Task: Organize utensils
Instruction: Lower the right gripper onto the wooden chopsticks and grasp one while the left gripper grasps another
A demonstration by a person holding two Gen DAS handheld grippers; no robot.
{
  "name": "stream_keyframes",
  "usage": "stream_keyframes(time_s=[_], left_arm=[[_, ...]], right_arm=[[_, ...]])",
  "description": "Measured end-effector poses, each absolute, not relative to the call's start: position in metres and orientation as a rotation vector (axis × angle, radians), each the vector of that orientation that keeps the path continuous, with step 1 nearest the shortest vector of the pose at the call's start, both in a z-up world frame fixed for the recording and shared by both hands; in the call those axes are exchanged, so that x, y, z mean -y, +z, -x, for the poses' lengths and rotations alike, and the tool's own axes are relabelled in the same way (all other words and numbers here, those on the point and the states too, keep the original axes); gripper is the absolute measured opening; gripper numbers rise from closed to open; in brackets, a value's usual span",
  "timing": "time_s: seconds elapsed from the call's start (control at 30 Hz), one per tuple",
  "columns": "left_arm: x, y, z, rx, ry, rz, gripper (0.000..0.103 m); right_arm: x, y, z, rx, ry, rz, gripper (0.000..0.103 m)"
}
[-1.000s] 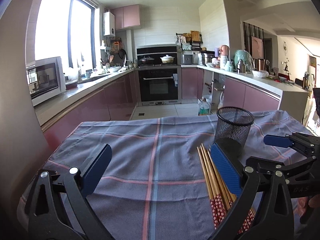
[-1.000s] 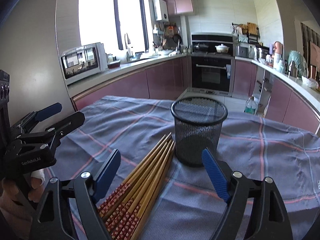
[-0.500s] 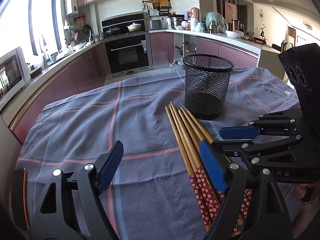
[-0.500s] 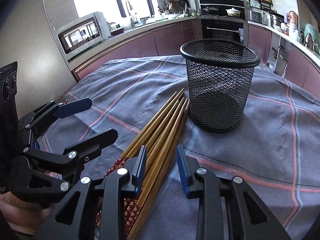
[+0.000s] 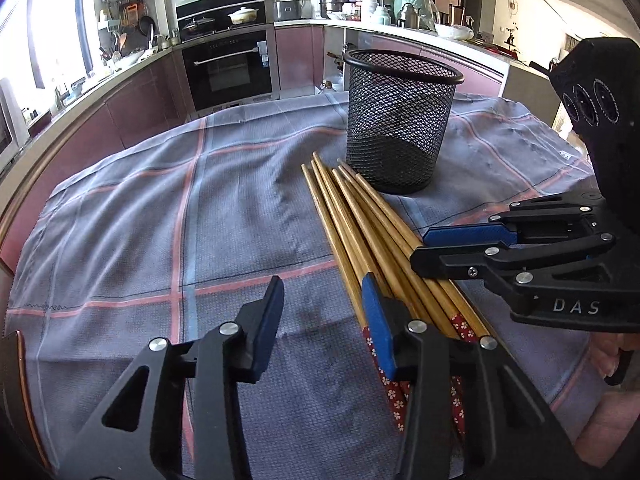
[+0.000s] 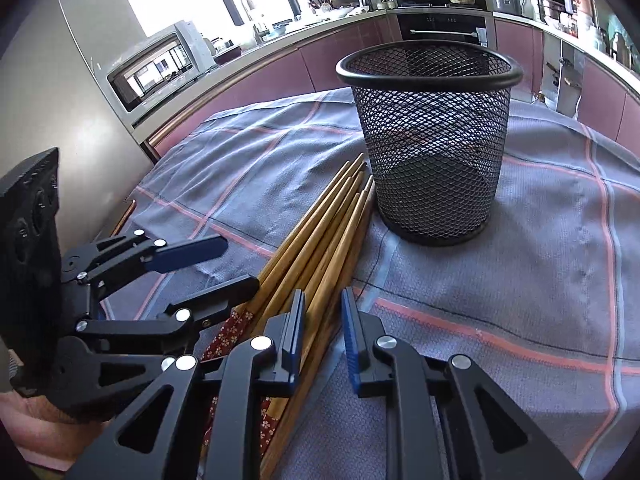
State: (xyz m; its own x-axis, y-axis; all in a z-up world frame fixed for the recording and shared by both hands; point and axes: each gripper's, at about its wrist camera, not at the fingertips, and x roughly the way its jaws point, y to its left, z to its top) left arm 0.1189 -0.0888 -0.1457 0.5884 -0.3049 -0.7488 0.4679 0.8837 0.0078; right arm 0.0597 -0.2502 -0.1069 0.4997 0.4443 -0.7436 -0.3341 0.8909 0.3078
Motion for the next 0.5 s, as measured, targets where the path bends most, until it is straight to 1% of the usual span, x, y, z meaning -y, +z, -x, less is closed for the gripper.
stream_keyframes(time_s=[0.07,0.1,0.23,0.3,0.37,0.4,0.5], left_arm=[[0.08,-0.146,-0.117,-0.835,-0.47,-0.198,0.036],[0.08,-0.146,-0.118,-0.835,-0.471,-0.198,0.035],[0.075,-0.141,-0.114,-0.844,-0.474,-0.178,0.035],[0.072,-0.138,-0.111,-0.837,-0.475,-0.173,0.035],[0.073,-0.135,-0.108,-0.825,-0.487,-0.178,0.039],[0.075,-0.133,-0.107,-0.818,-0.493,-0.187,0.04],[0.081,-0.131,-0.106,-0.811,-0.512,-0.206,0.04]], right_arm=[[0.252,-0.106,-0.058,-0.934,0.479,-0.126,0.016],[0.254,-0.105,-0.057,-0.932,0.482,-0.131,0.014],[0.258,-0.102,-0.058,-0.932,0.486,-0.134,0.007],[0.256,-0.103,-0.059,-0.936,0.478,-0.126,0.006],[0.259,-0.107,-0.062,-0.952,0.484,-0.159,0.007],[0.259,-0.107,-0.063,-0.954,0.48,-0.154,0.01],[0.255,-0.104,-0.063,-0.951,0.467,-0.104,0.012]])
